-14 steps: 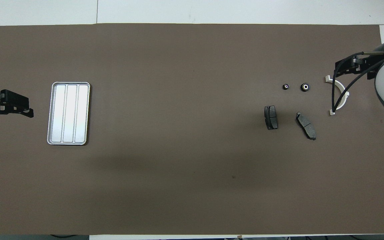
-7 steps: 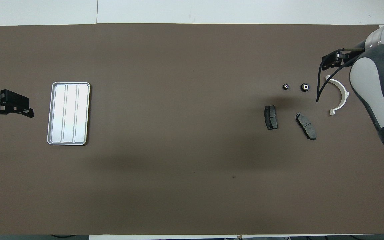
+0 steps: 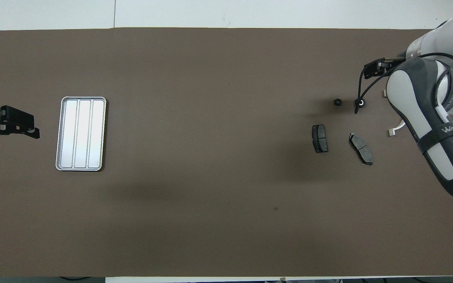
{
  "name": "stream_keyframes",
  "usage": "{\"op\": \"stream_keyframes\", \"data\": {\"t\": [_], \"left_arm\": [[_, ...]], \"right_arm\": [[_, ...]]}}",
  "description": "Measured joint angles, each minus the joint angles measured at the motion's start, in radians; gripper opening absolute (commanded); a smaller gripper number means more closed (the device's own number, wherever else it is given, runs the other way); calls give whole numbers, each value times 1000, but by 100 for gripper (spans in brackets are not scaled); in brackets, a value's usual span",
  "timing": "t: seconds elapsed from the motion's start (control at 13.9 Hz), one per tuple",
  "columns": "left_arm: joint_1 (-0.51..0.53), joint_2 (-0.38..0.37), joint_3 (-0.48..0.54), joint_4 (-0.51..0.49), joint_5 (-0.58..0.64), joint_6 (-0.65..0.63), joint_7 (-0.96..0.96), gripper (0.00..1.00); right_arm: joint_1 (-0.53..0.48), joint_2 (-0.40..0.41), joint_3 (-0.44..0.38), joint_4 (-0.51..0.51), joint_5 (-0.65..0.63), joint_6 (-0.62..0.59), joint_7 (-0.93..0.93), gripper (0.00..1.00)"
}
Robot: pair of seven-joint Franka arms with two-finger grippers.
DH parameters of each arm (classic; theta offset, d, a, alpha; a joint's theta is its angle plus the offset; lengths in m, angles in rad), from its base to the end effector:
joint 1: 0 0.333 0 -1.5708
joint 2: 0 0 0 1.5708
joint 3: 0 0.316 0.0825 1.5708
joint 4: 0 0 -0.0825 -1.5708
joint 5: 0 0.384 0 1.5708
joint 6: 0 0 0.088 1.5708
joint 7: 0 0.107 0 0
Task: Pick bearing gear from pile to tray
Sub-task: 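Reach the right gripper to a black bearing gear and grasp it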
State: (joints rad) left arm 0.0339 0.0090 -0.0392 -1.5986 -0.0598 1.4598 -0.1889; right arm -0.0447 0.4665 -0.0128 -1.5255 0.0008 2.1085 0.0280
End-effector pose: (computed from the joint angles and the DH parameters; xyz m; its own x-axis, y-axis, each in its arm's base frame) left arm 0.5434 -0.0097 0.5980 0.9720 0.1757 -0.1557 0.1827 -0.9827 0.0314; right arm 0.6987 -0.0388 0.4004 0.9897 -0.0834 0.1164 -0.0842 -0.9964 0.0018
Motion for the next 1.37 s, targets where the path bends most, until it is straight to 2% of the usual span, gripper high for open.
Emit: {"op": "stream_keyframes", "data": {"t": [0.43,0.79,1.22,1.29,1.37], "left_arm": [[0,0,0,0,0,0,0,100],[0,0,0,0,0,0,0,100],[0,0,0,0,0,0,0,100],[0,0,0,0,0,0,0,100],[0,0,0,0,0,0,0,100]], "right_arm": [[0,54,2,-16,0,31,0,99],[-2,59,1,-92,0,31,-25,99],[-4,59,-2,-129,0,39,-36,99],[-4,59,-2,-137,0,44,-37,98],[-4,59,-2,-150,0,60,-38,91]]}}
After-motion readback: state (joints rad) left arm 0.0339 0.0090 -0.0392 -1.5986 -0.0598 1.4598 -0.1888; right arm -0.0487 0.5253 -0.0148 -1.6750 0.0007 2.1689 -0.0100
